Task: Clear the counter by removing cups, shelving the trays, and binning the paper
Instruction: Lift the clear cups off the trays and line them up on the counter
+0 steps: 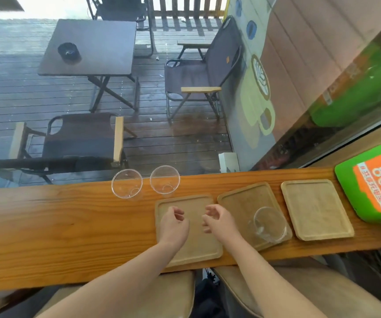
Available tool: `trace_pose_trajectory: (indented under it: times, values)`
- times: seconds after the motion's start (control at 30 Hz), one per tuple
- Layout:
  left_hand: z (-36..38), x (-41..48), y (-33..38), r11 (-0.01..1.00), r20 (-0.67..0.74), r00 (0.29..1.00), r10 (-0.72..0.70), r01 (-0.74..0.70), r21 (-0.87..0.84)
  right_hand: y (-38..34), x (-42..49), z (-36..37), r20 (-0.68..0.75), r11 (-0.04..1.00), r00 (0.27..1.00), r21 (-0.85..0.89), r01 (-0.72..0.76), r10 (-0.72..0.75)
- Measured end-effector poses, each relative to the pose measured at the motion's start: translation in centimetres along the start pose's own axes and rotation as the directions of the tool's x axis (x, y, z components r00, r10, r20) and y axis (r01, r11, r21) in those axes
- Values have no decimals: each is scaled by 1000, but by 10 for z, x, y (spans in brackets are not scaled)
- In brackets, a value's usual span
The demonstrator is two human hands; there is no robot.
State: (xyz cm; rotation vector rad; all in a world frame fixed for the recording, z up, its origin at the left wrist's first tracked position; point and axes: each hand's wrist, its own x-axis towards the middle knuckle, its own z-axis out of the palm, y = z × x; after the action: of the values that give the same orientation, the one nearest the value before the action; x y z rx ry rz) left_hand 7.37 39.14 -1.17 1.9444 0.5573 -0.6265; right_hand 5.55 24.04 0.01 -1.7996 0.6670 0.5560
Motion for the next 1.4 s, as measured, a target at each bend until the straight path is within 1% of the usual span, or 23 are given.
trace_pose_trajectory:
  times: [0.07,0.13,0.2,0.3,0.4,0.5,0.6,0.67,0.77,0.93,1.0,1.1,1.2,1.4]
  values:
    - [22,-10,5,997,89,995,50,-55,57,22,-23,-18,18,999,999,11,-48,48]
    - [43,-18,10,995,149,988,45,-58,82,43,-46,-37,42,995,994,-13,-99,100]
    - [65,-25,15,996,188,982,33,-48,75,62,-63,-58,16,985,986,-56,-162,163]
    - [92,-36,26,995,236,969,74,-87,48,81,-76,-93,-136,964,957,-39,-263,255]
    - [115,-45,34,980,264,952,153,-181,86,91,-73,-120,-278,956,918,3,-295,284]
    - [131,-48,41,977,300,941,159,-194,91,99,-60,-137,-343,959,900,6,-284,269]
    - [141,-52,46,982,382,911,158,-184,33,99,-47,-146,-276,986,947,27,-162,163]
    - [143,-54,50,978,394,899,192,-208,-1,92,-39,-148,-208,998,976,6,-66,66]
    - [137,-52,57,975,335,916,221,-205,-83,75,-26,-144,-150,1000,988,7,26,-24]
    - [104,-26,69,946,109,953,281,-256,-200,20,10,-117,-57,989,988,19,146,-145]
    - [90,-13,68,933,21,962,271,-257,-252,-4,26,-99,-13,980,980,6,199,-199]
    - [74,6,61,934,-76,973,217,-230,-273,-28,46,-74,46,963,964,-44,266,-264]
    - [68,21,53,933,-137,976,170,-204,-298,-38,59,-56,74,953,955,-79,293,-287]
    - [68,42,44,940,-176,975,134,-181,-289,-40,75,-41,63,941,947,-112,320,-315]
